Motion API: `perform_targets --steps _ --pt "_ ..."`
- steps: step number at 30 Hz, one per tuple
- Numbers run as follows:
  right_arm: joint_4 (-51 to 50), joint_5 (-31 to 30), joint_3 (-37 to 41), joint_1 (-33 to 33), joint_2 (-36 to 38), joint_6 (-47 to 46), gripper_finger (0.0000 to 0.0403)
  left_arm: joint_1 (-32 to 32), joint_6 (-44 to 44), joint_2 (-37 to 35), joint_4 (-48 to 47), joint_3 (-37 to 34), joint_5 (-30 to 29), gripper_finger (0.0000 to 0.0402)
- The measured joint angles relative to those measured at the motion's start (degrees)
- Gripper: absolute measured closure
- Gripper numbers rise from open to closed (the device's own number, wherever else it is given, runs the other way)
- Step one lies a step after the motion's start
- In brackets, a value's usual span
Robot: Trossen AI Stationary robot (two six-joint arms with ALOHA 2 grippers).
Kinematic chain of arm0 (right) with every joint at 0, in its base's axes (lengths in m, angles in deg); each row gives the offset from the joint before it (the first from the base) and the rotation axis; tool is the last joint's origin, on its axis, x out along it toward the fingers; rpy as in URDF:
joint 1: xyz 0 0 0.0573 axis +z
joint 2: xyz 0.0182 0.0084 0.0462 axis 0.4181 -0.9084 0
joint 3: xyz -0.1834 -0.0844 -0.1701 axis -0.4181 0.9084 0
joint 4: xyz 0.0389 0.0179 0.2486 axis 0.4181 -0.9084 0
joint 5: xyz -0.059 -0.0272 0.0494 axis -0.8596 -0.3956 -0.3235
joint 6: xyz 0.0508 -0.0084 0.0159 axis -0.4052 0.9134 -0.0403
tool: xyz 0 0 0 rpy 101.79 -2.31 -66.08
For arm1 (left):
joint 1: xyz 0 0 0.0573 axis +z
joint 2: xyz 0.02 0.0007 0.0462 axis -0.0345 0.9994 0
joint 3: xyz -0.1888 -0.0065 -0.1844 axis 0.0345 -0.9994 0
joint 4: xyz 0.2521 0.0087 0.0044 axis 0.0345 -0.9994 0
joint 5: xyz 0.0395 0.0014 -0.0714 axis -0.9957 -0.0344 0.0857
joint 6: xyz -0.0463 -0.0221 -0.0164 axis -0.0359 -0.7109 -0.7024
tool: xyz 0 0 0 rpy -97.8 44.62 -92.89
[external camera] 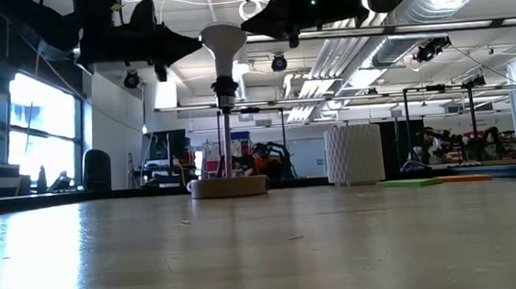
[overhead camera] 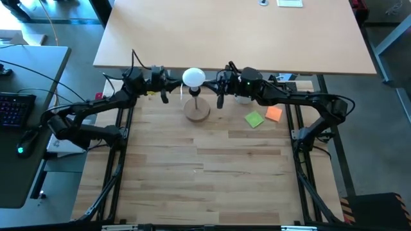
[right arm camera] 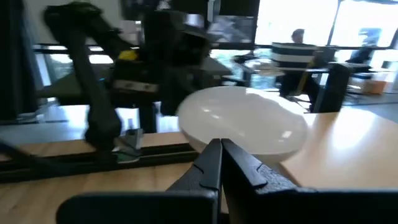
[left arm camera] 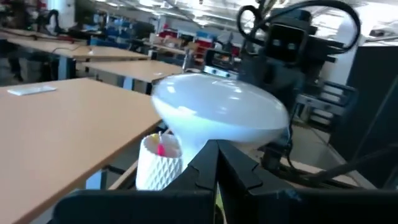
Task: Screw lightbulb
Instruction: Remove the white lightbulb from the brown lamp
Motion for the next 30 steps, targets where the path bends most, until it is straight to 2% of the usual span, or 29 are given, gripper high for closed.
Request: perform_targets --steps 8,14,18,22,26,30 --pt "0.2 -7.8 0.0 -2.7 0.0 -0.5 0.0403 -4.5 0.8 0.1 1.9 0.0 5.2 0.0401" --pt "-0.5 -10.5 0.0 -4.5 0.0 -0.1 0.0403 -7.8 0.4 0.1 -0.7 0.0 5.8 0.0401" --pt "-1.8 -8.8 0.0 -3.9 0.4 0.9 0.0403 -6.0 1.1 -0.9 -8.2 0.0 0.7 0.0401" --pt "-2.8 -2.4 0.0 -1.9 0.7 3.5 0.0403 -2.3 3.1 -1.8 -11.2 0.0 -5.5 0.0401" --pt "-2.7 -0.1 0.0 2.2 0.7 9.0 0.0403 2.0 3.9 -1.8 -6.2 0.0 -5.3 0.0402" --pt "-1.1 -0.5 0.0 3.4 0.7 9.1 0.0403 4.0 3.0 -1.1 4.5 0.0 0.3 0.0401"
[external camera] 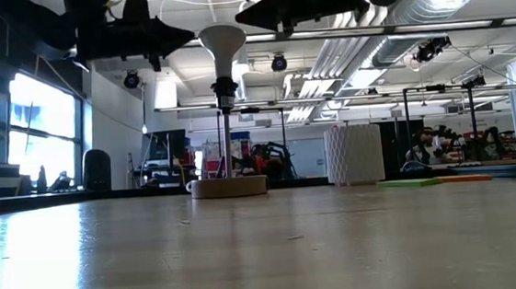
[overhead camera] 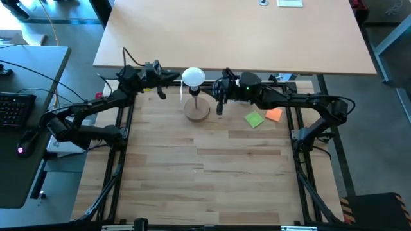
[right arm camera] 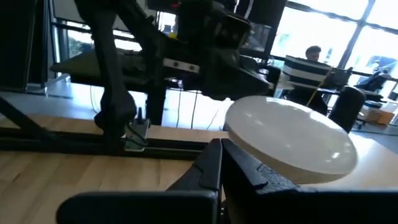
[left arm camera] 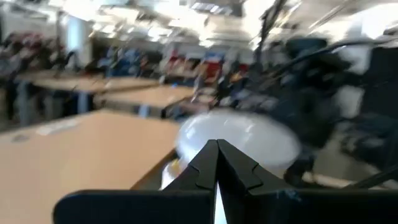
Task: Screw lightbulb
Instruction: Remove the white lightbulb from the brown lamp
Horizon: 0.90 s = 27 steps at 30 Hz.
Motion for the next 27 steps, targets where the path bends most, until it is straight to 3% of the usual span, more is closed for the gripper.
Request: perform_targets --steps 4,8,13,22,27 --pt "2.1 0.2 0.0 -1.6 -0.1 -2.3 0.0403 0.0 -1.2 1.1 4.2 0.1 0.7 0.0401" --pt "3.8 5.4 0.0 -3.7 -2.0 -5.0 0.0403 -1.1 -1.1 2.9 4.2 0.1 0.0 0.0401" --pt "5.0 5.6 0.0 -4.4 -2.8 -5.2 0.0403 -1.9 -1.2 3.7 5.6 0.1 -0.3 0.0402" --pt "5.7 -5.5 0.0 -6.4 -2.5 -7.2 0.0403 -6.3 -5.1 3.5 7.2 0.1 3.3 0.0402" --pt "5.6 -6.7 0.0 -8.4 -2.3 -9.2 0.0403 -10.5 -4.0 3.0 6.9 0.0 2.7 0.0402"
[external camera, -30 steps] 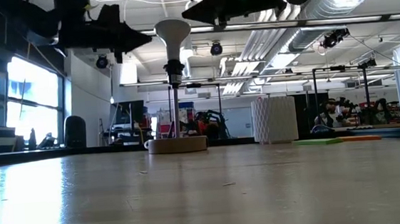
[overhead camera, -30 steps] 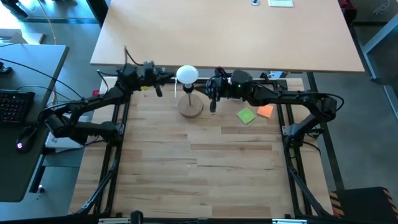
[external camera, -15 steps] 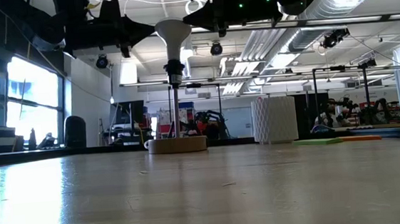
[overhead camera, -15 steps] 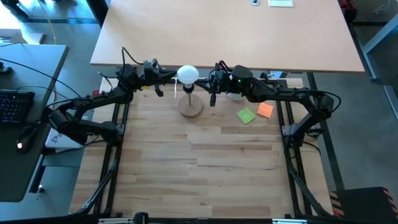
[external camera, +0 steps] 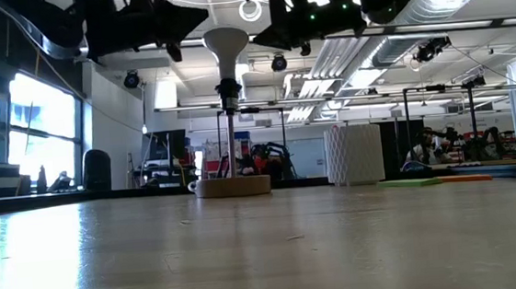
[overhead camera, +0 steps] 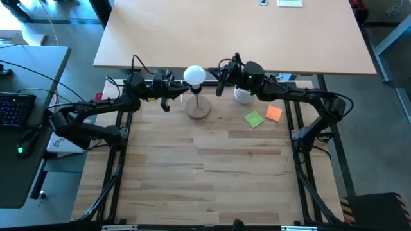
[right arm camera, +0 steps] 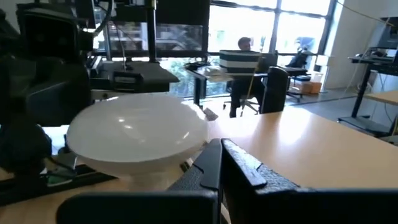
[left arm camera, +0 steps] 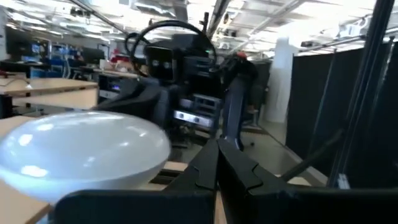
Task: Screw lightbulb
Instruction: Remove the white lightbulb from the brown lamp
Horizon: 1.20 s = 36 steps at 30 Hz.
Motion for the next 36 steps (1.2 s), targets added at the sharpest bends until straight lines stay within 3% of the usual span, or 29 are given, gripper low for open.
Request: perform_targets --steps 6,10,13,17,24,36 --pt "0.0 0.8 0.0 1.2 0.8 1.0 0.0403 1.9 0.1 -4.2 -8.7 0.0 -0.4 0.0401" --pt "-0.1 8.0 0.0 2.8 0.8 2.9 0.0403 6.2 1.6 -5.9 -16.3 0.0 -2.9 0.0401" --pt "-0.1 9.7 0.0 4.1 0.8 4.2 0.0403 9.1 3.2 -5.0 -16.6 0.0 -6.2 0.0401" --pt "0.2 10.0 0.0 4.6 0.5 4.6 0.0403 11.5 4.4 -1.6 -10.9 0.0 -3.7 0.0401" --pt "-0.4 6.0 0.0 2.5 -0.1 3.1 0.0403 9.9 0.9 3.5 3.3 0.0 2.9 0.0401" --pt "-2.0 -2.5 0.0 -2.3 0.3 -0.6 0.0403 0.3 1.4 2.3 -1.3 0.0 6.7 0.0402"
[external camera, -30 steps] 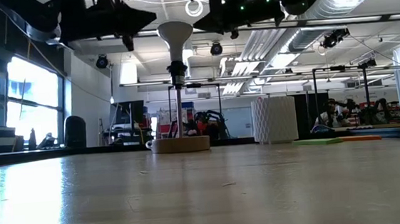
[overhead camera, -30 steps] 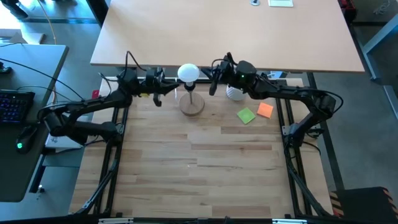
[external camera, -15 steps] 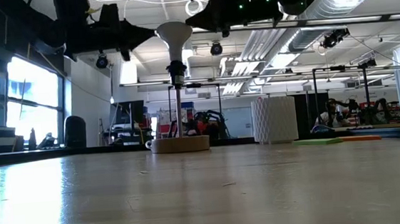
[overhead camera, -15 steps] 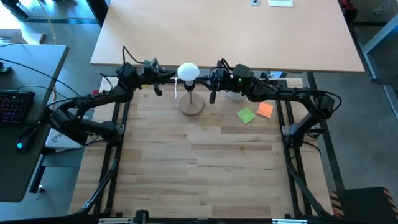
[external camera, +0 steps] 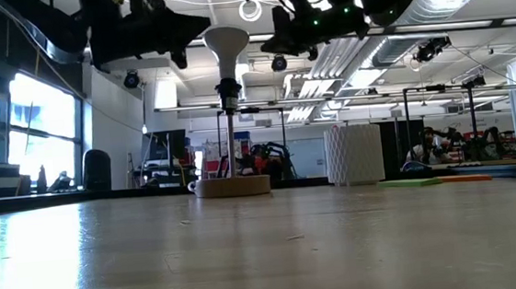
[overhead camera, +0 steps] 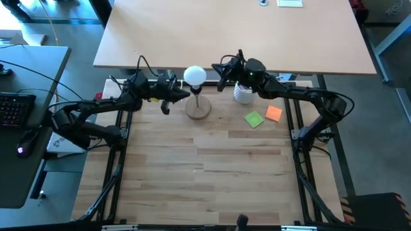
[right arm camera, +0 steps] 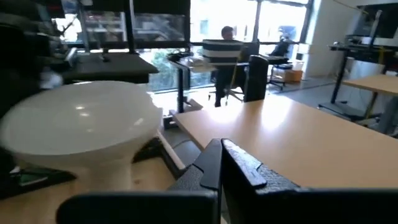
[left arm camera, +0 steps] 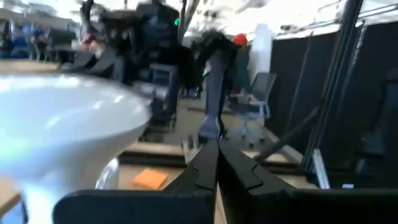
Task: Screw lightbulb
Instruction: Remove the white lightbulb from the brown lamp
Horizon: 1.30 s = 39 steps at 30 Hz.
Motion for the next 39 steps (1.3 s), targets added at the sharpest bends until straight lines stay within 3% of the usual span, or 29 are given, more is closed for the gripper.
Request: perform_targets --steps 8,12,16,24,33,39 --pt "-3.6 8.5 0.0 2.9 3.1 3.8 0.0403 7.4 5.3 -3.0 -14.6 0.0 -9.2 0.0401" --pt "-3.4 13.2 0.0 5.6 3.2 6.0 0.0403 12.1 5.6 -3.0 -9.8 0.0 -8.4 0.0401" --pt "-3.1 13.5 0.0 6.9 1.8 7.4 0.0403 14.4 0.6 -1.9 0.2 0.1 -4.8 0.0401" --pt "-0.2 12.1 0.0 4.8 0.2 5.3 0.0403 10.5 -1.1 2.1 0.7 3.9 -1.7 0.0402" --pt "-0.3 1.2 0.0 -0.2 0.2 3.5 0.0403 2.1 -2.0 2.1 0.7 4.3 1.9 0.0402" --pt "-1.7 2.7 0.0 -0.9 0.6 4.4 0.0403 1.4 -2.3 -1.0 -5.6 4.3 3.9 0.0402"
